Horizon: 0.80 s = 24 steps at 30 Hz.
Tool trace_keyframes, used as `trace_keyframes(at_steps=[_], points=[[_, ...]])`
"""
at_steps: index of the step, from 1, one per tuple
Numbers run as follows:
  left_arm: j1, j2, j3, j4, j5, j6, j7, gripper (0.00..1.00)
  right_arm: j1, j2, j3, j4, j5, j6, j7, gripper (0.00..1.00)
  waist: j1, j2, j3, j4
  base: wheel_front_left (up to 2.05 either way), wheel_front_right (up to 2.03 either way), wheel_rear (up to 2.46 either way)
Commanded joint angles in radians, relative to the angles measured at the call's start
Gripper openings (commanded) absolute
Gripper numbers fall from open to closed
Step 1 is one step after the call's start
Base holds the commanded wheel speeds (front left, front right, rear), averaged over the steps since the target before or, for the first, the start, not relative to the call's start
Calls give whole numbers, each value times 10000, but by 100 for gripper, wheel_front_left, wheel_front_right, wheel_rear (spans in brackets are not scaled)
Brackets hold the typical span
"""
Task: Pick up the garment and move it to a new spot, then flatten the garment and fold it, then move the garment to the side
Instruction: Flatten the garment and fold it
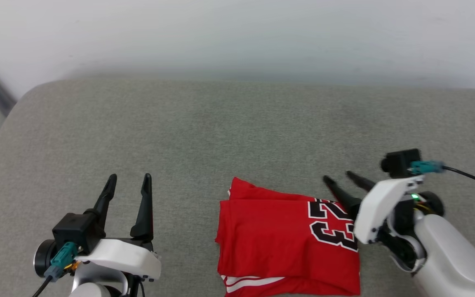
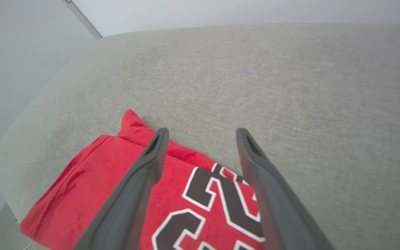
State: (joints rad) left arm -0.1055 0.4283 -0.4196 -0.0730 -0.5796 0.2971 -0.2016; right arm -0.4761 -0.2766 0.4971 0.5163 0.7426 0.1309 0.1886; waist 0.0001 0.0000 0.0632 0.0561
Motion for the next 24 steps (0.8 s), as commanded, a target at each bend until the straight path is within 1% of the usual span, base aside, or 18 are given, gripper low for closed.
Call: trace_keyframes(at_steps=[1, 4, 7, 10, 12, 14, 18, 21, 24], points=[[115, 25, 41, 19, -45, 50, -63, 100, 230, -96, -229, 59, -265, -2, -190, 100, -1, 0, -82, -166, 0, 0, 0], [212, 66, 127, 82, -106, 95, -91, 100, 551, -282, -1284, -47, -1305, -2, -949, 100, -1, 0, -175, -350, 0, 0, 0], [331, 120, 205, 125, -128, 136, -133, 100, 1052, -237, -2511, -528, -2275, -4, -1830, 100, -1, 0, -277, -527, 0, 0, 0], [466, 157, 256, 174, -178, 186, -153, 100, 1670, 43, -3583, -1368, -3152, -2, -2438, 100, -1, 0, -389, -660, 0, 0, 0], [542, 186, 298, 225, -209, 199, -193, 100, 2146, 330, -4185, -2120, -3613, -2, -2606, 100, -1, 0, -464, -706, 0, 0, 0], [635, 188, 300, 332, -230, 155, -233, 100, 2652, 636, -4567, -2913, -4029, -4, -2585, 100, -1, 0, -574, -733, 0, 0, 0], [756, 195, 273, 469, -265, 129, -250, 100, 3744, 1186, -5019, -4430, -4605, -4, -2133, 100, -1, 0, -745, -732, 0, 0, 0], [878, 201, 211, 480, -217, 218, -211, 100, 4470, 1514, -5106, -5415, -4897, -4, -1704, 100, -1, 0, -790, -753, 0, 0, 0], [939, 231, 189, 547, -249, 167, -201, 100, 4879, 1691, -5125, -6098, -5059, -4, -1357, 100, -1, 0, -771, -800, 0, 0, 0]])
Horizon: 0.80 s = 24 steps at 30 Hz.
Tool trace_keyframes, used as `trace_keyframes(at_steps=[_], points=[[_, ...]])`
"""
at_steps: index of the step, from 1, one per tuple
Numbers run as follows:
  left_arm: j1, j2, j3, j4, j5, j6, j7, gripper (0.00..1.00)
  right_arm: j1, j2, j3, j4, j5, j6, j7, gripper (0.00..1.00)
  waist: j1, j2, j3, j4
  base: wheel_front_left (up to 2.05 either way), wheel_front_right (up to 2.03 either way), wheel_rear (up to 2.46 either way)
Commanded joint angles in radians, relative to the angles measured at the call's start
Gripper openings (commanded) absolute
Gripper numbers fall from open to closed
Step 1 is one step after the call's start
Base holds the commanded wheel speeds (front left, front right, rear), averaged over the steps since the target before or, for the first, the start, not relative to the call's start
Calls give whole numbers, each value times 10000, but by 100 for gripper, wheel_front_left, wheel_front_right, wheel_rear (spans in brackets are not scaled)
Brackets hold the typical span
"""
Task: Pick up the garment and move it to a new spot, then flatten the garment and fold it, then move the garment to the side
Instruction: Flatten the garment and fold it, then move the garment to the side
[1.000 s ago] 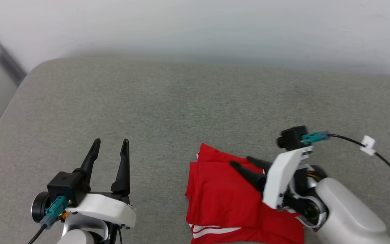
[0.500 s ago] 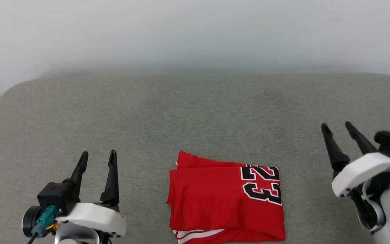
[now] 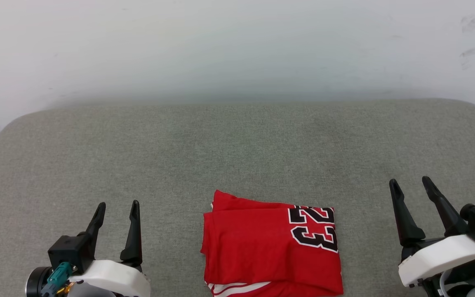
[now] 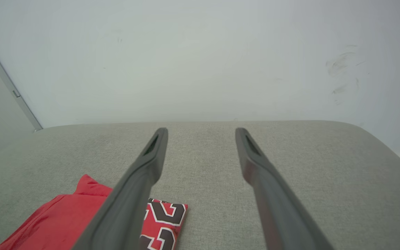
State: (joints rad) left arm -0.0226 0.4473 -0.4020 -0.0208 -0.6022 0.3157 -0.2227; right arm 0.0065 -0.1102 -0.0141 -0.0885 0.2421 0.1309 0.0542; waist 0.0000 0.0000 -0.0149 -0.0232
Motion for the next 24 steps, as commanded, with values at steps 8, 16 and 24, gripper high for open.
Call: trace_keyframes(at_steps=[8, 16, 24], points=[[-44, 31, -12, 247, -49, -137, -72, 100, 416, 252, -57, -832, -262, -4, 489, 100, 0, 0, 63, -25, 0, 0, 0], [-237, 7, 33, 354, -64, -169, -127, 100, 532, 375, -471, -822, -266, -4, 1167, 100, 0, 0, 127, 25, 0, 0, 0], [-457, -165, 142, 244, -38, -172, -257, 100, 45, 18, -2326, 915, 1110, -2, 3314, 100, 0, 0, 405, 303, 0, 0, 0]])
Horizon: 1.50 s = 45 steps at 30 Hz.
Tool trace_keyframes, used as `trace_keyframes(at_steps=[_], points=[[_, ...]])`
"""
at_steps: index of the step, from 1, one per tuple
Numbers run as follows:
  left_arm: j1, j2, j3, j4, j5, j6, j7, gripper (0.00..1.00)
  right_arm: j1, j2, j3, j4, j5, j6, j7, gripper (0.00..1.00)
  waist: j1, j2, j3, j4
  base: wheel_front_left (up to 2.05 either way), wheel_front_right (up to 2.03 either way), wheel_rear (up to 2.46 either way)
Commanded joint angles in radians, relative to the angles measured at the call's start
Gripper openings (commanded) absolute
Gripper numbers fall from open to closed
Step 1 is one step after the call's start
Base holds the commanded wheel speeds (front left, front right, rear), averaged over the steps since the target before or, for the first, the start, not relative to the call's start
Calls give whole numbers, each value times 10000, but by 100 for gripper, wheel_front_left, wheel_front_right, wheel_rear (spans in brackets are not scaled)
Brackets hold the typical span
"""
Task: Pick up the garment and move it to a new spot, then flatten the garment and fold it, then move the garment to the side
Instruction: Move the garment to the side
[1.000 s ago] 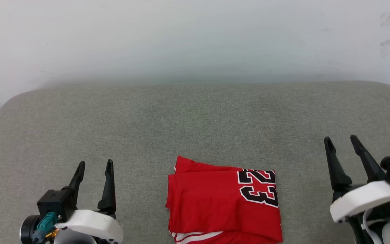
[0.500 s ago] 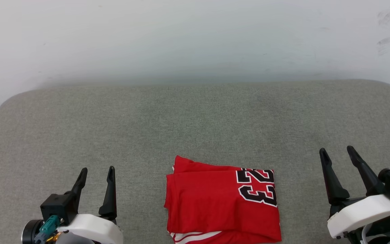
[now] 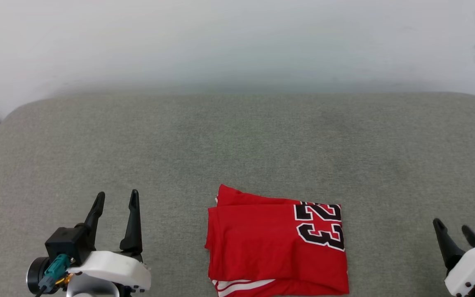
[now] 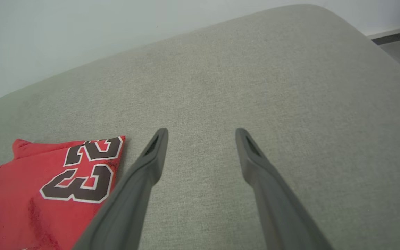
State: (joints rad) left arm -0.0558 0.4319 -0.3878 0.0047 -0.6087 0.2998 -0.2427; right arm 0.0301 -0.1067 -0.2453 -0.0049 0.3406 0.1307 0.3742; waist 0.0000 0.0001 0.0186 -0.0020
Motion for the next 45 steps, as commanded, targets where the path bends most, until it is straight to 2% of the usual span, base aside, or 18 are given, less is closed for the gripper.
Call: trace_keyframes(at_steps=[1, 3, 6, 11, 15, 16, 17, 19, 24, 25, 26, 27, 30, 35, 38, 41, 45], points=[[-166, -54, 31, -22, 47, -20, -70, 100, -263, -50, -195, 376, 450, 0, 539, 100, 0, -1, 115, 157, 0, 0, 0], [-249, -127, 46, -22, 92, -58, -110, 100, -450, -289, -476, 983, 925, -2, 1376, 100, 0, -1, 203, 289, 0, 0, 0], [-412, -220, 27, -50, 168, -113, -150, 100, -795, -300, -577, 1858, 1938, 0, 2835, 100, 0, -1, 358, 516, 0, 0, 0], [-548, -340, -1, 6, 251, -195, -172, 100, -1324, 169, -706, 2978, 3459, 0, 4689, 100, 0, -1, 519, 840, 0, 0, 0], [-634, -385, 11, 13, 296, -232, -184, 100, -1823, 449, -452, 3483, 4761, 0, 4809, 100, 0, -1, 710, 1030, 0, 0, 0], [-634, -385, 11, 13, 296, -232, -184, 100, -1823, 449, -452, 3483, 4761, 0, 4809, 100, 0, -1, 710, 1030, 0, 0, 0], [-738, -380, 13, -13, 330, -250, -188, 100, -2063, 536, -281, 3832, 5492, 0, 4696, 100, 0, -1, 855, 1102, 0, 0, 0], [-777, -373, 20, -31, 338, -266, -189, 100, -2187, 554, -178, 4037, 5823, 0, 4629, 100, 0, -1, 923, 1125, 0, 0, 0], [-943, -331, -44, -6, 346, -329, -150, 100, -2563, 593, 826, 5103, 6803, -5, 4411, 100, 0, -1, 1144, 1267, 0, 0, 0], [-973, -328, -50, 10, 347, -335, -146, 100, -2595, 600, 1058, 5273, 6876, -6, 4376, 48, 0, -1, 1157, 1287, 0, 0, 0], [-973, -328, -57, 22, 347, -336, -141, 100, -2617, 607, 1237, 5360, 6888, -8, 4285, 18, 0, -1, 1157, 1306, 0, 0, 0], [-964, -332, -64, 43, 343, -332, -137, 100, -2652, 608, 1376, 5402, 6957, -8, 4185, 0, 0, -1, 1146, 1322, 0, 0, 0], [-933, -343, -77, 104, 320, -302, -133, 100, -2748, 535, 1739, 5301, 6963, -2, 3908, 0, 0, -1, 1032, 1320, 0, 0, 0], [-725, -335, -82, 137, 268, -272, -128, 100, -2737, -139, 2640, 4852, 6165, -2, 3271, 0, 0, -1, 675, 1123, 0, 0, 0], [-655, -289, -92, 77, 300, -234, -124, 100, -2778, -574, 3237, 4534, 5450, -2, 2809, 0, 0, -1, 494, 886, 0, 0, 0], [-514, -230, -66, -5, 316, -176, -130, 100, -2941, -1176, 3848, 4346, 4269, -2, 2385, 0, 0, -1, 362, 477, 0, 0, 0], [-336, -178, -34, -139, 319, -83, -122, 100, -3150, -1655, 4291, 4287, 2807, -2, 2157, 0, 0, -1, 274, -292, 0, 0, 0]])
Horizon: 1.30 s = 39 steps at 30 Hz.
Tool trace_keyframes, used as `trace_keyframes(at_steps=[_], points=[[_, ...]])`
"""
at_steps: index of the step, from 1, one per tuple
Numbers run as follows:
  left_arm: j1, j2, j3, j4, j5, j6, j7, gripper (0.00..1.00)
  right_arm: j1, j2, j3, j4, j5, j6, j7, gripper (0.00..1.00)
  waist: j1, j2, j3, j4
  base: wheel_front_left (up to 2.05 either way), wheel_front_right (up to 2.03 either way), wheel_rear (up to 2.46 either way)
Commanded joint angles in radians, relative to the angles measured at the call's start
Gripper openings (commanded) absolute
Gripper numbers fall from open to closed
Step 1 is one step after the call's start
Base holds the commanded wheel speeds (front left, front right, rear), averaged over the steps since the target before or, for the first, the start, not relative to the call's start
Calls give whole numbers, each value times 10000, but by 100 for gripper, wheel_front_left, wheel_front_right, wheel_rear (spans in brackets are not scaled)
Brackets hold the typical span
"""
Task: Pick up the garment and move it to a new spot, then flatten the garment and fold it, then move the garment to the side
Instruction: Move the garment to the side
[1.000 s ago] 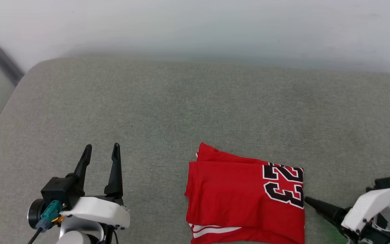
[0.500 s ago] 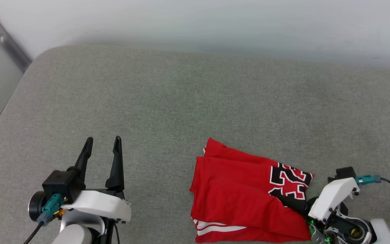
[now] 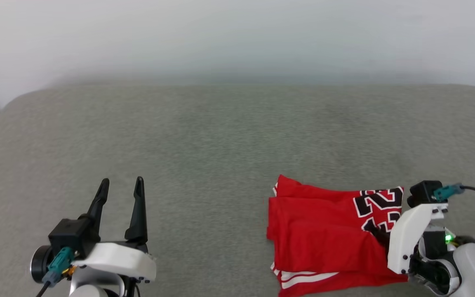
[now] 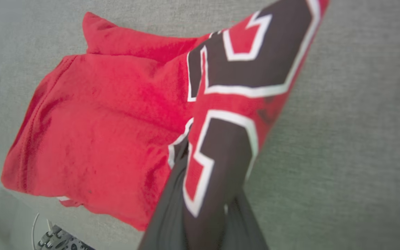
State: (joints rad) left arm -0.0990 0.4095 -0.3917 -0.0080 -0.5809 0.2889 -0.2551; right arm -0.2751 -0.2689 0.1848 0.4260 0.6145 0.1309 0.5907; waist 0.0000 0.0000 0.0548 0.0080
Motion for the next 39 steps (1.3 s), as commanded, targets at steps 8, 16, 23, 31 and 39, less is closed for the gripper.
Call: trace_keyframes(at_steps=[8, 16, 23, 31, 39], points=[[-15, 132, -46, -392, 135, 13, 45, 100, -737, -321, 121, -188, -1447, -5, 68, 0, 0, 0, 368, -2412, 0, 0, 0], [-1000, 435, -296, -878, 415, -340, 418, 100, -2102, -475, -170, 607, -2109, -5, -694, 0, 0, 0, 1646, -3842, 0, 0, 0], [-2138, 778, -621, -1481, 907, -617, 1055, 100, -3397, -1017, -1075, 1880, -2874, -5, -1785, 0, 0, 0, 3103, -3857, 0, 0, 0], [-3325, 1069, -770, -2090, 1334, -894, 1555, 100, -4831, -1306, -2964, 2951, -4209, -5, -3607, 0, 0, 0, 4670, -3298, 0, 0, 0], [-3925, 1266, -783, -2454, 1566, -956, 1810, 100, -5640, -820, -5545, 3888, -6363, -5, -5183, 100, 0, 0, 5615, -3012, 0, 0, 0]])
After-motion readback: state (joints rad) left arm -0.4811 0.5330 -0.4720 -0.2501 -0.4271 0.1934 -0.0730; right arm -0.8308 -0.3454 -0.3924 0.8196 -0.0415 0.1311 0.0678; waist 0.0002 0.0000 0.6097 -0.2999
